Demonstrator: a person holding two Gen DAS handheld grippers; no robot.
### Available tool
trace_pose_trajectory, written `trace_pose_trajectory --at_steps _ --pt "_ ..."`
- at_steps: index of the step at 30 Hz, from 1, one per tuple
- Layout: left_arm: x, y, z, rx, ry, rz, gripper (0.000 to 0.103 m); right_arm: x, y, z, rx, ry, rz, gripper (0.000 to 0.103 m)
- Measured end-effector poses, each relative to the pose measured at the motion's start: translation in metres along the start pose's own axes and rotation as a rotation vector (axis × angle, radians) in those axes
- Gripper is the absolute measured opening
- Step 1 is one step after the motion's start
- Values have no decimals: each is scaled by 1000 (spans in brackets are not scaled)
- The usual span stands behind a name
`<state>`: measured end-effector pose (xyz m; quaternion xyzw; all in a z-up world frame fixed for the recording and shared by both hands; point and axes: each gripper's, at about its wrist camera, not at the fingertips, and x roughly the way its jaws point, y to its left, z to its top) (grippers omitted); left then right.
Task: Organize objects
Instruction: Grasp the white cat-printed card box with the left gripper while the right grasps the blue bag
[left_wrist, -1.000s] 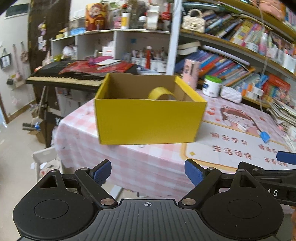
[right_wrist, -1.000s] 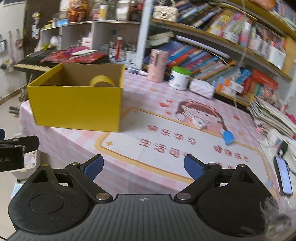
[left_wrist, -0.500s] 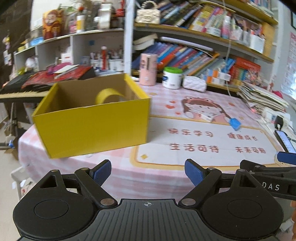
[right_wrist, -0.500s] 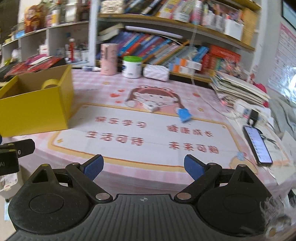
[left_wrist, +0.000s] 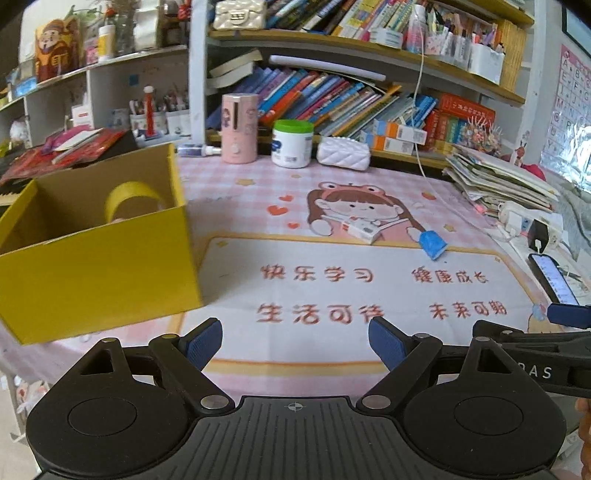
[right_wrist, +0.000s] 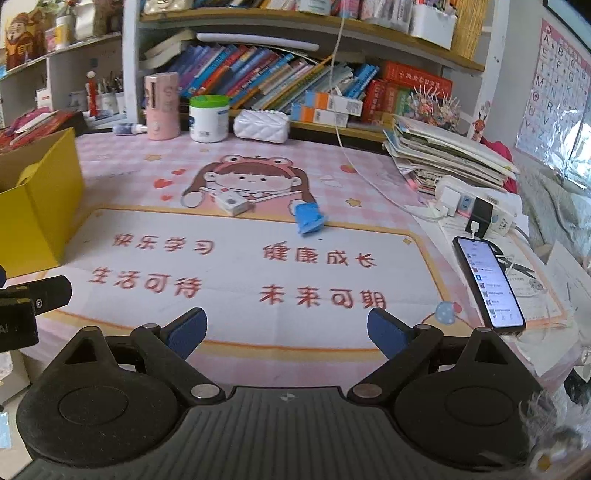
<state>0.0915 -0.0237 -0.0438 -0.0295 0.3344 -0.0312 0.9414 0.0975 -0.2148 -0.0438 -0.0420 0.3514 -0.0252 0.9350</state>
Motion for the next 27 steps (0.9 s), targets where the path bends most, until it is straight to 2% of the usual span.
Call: trace_pose_trajectory --at_steps 19,27 --pt "81 -43 48 -72 35 77 88 111 -42 65 -79 53 124 91" --pt "117 -54 69 -77 48 105 88 175 -56 90 -72 71 147 76"
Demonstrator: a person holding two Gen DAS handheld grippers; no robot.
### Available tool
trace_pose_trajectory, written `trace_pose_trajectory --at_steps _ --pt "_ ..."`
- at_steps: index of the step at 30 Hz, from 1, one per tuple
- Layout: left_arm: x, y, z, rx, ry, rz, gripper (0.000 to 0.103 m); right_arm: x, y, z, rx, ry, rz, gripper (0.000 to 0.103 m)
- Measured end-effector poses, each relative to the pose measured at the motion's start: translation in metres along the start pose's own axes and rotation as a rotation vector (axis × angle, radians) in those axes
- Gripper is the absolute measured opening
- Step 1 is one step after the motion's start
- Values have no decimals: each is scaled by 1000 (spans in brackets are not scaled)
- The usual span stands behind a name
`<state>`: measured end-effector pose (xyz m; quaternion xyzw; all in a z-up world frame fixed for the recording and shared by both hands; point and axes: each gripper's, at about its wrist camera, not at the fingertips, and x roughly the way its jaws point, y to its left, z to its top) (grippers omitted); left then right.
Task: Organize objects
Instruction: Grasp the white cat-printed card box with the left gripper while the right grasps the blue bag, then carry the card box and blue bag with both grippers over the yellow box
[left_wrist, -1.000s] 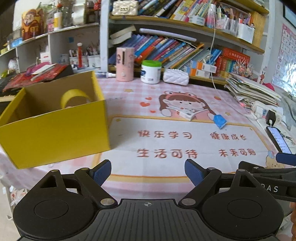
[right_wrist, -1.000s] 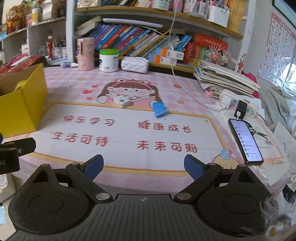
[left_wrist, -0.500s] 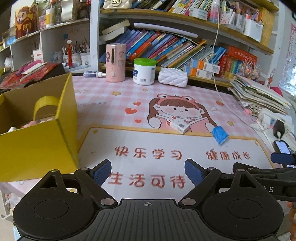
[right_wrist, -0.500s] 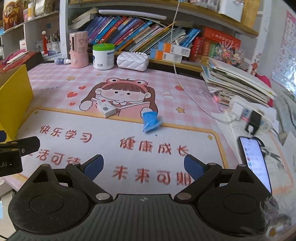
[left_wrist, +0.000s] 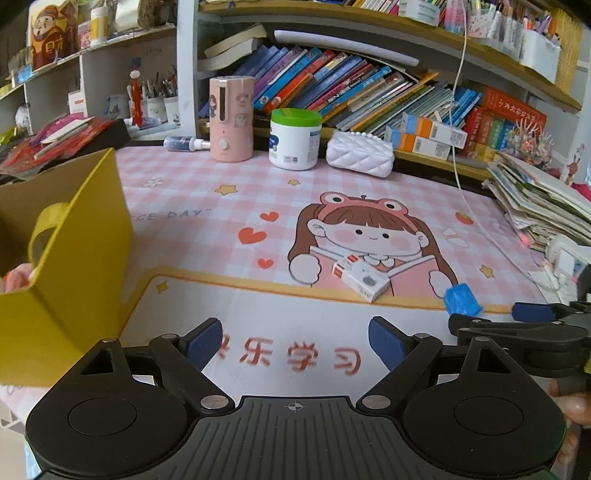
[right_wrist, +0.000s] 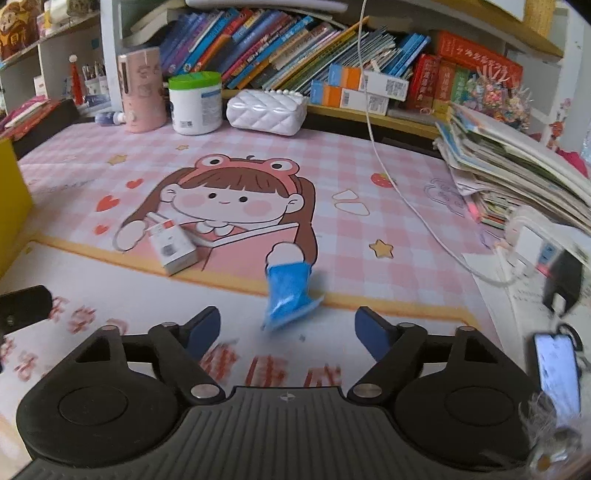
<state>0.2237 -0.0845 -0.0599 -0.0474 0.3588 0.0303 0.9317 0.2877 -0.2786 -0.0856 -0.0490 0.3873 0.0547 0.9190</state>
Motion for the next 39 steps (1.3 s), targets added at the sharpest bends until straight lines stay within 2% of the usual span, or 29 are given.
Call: trace_pose_trajectory --at_steps 2,4,6,7,9,17,21,23,24,25,26,27,34,39 --pt "9 -5 5 5 0 4 88 16 -4 7 -6 13 7 72" --pt "19 -9 10 14 5 6 88 29 -7 11 -9 36 24 63" --pt "29 -14 15 26 12 5 88 39 -10 13 -4 67 53 43" --pt "35 -17 18 31 15 4 88 42 -13 13 6 73 79 35" --pt "46 -22 23 36 19 -6 88 41 -15 14 -14 67 96 29" --pt "97 -49 33 67 57 -22 87 15 -43 15 20 26 70 27" --pt "119 -64 33 103 79 19 87 2 -49 14 13 11 68 27" --pt "126 -67 32 117 90 35 82 -3 -50 15 1 -2 67 27" --pt "127 -68 32 113 76 33 81 -5 -50 15 -6 -9 66 27" --pt "127 -68 32 112 72 26 75 -7 -50 15 -12 -16 64 27" --pt "127 -69 33 113 68 14 63 -9 -50 16 -17 -22 62 27" --pt "126 -71 33 124 64 6 58 -10 -51 16 -19 -26 61 27" --pt "115 -63 29 101 87 -14 56 -13 -45 17 -20 -34 74 27" --pt "82 -46 30 29 39 -54 56 -16 -34 15 -30 -26 87 27"
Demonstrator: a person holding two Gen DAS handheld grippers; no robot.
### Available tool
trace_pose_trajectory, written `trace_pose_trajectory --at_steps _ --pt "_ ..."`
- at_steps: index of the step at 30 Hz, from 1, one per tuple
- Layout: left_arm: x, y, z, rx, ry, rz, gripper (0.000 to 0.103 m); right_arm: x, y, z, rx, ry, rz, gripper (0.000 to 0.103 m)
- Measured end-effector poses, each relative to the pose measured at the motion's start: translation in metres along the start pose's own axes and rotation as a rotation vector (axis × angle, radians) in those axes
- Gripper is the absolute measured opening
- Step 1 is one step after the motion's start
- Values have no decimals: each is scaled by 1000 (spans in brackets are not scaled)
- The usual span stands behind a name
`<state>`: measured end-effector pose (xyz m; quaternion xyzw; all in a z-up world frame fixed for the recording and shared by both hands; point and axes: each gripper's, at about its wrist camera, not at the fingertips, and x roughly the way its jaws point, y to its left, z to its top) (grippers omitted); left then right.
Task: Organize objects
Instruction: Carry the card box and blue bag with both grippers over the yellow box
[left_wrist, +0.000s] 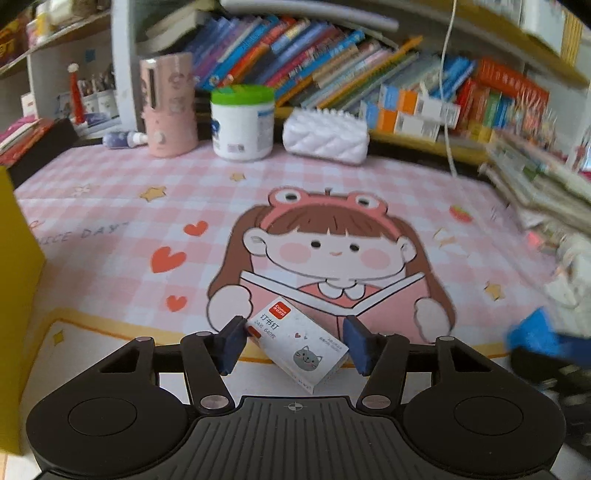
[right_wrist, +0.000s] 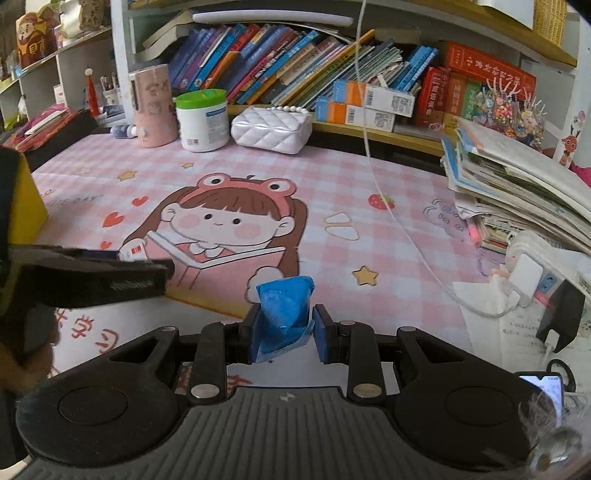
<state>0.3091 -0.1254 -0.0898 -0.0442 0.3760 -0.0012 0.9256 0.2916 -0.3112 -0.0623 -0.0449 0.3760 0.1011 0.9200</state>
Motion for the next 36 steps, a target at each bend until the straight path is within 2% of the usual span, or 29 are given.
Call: trace_pose_trajectory --at_steps 8,13,26,36 --pt "-67 24 -8 -62 -93 -54 57 -10 38 -5 -37 4 43 27" --pt "-107 48 -25 -83 -133 -53 57 -24 71 -11 -64 -4 70 27" --pt "-189 124 -77 -127 -154 -6 57 -78 170 -39 -109 -35 131 27" --pt "-235 178 -111 -163 -163 37 57 -108 232 -63 -130 -48 171 27"
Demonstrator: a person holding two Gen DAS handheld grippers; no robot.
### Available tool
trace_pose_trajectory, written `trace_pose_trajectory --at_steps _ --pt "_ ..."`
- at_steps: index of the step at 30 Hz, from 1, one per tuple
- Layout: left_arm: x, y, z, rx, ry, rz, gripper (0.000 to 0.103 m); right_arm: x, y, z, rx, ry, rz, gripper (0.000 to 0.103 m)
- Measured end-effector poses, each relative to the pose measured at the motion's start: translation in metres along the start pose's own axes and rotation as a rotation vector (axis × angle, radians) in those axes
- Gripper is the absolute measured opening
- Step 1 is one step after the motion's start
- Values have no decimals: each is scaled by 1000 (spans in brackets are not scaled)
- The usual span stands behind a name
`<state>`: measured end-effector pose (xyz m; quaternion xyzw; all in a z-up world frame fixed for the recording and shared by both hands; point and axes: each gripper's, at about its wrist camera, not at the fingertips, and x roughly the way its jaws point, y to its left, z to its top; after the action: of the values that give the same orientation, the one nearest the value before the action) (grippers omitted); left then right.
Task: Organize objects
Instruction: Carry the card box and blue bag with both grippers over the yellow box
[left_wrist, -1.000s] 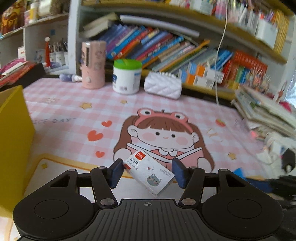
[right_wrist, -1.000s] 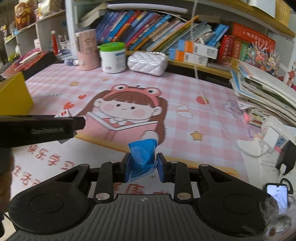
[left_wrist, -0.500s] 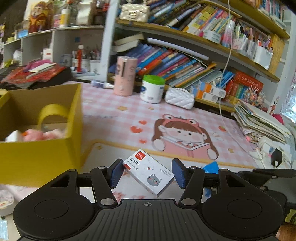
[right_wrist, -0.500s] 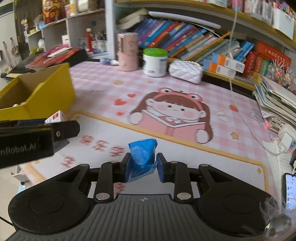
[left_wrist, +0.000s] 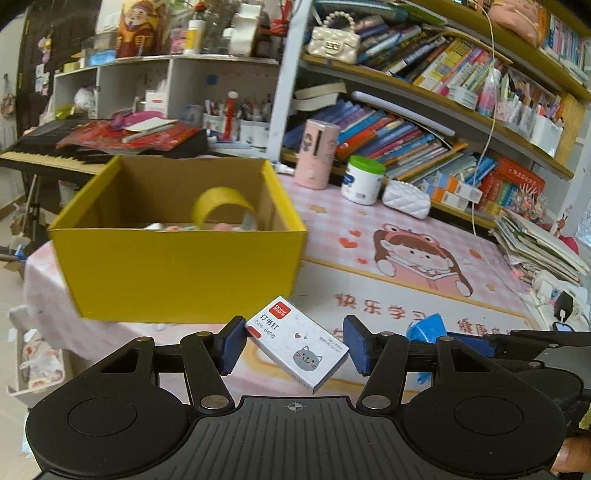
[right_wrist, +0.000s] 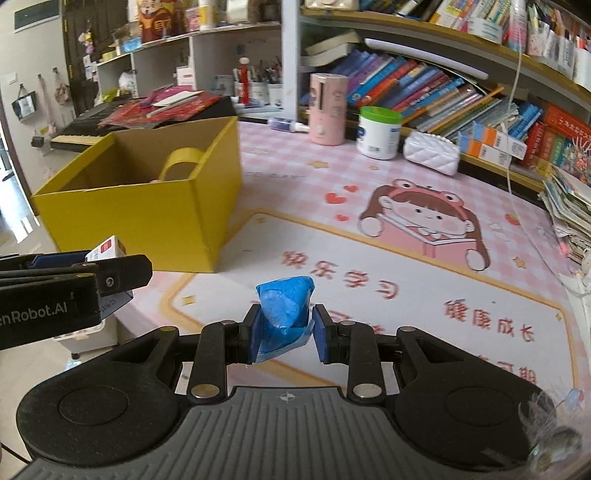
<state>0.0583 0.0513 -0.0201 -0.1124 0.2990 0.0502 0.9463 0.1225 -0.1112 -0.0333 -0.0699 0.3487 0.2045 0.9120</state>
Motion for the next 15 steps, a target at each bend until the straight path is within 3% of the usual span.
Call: trace_pose_trajectory --at_steps 15 --pt "-49 62 -12 -17 -57 46 57 -13 82 -10 -39 -20 58 27"
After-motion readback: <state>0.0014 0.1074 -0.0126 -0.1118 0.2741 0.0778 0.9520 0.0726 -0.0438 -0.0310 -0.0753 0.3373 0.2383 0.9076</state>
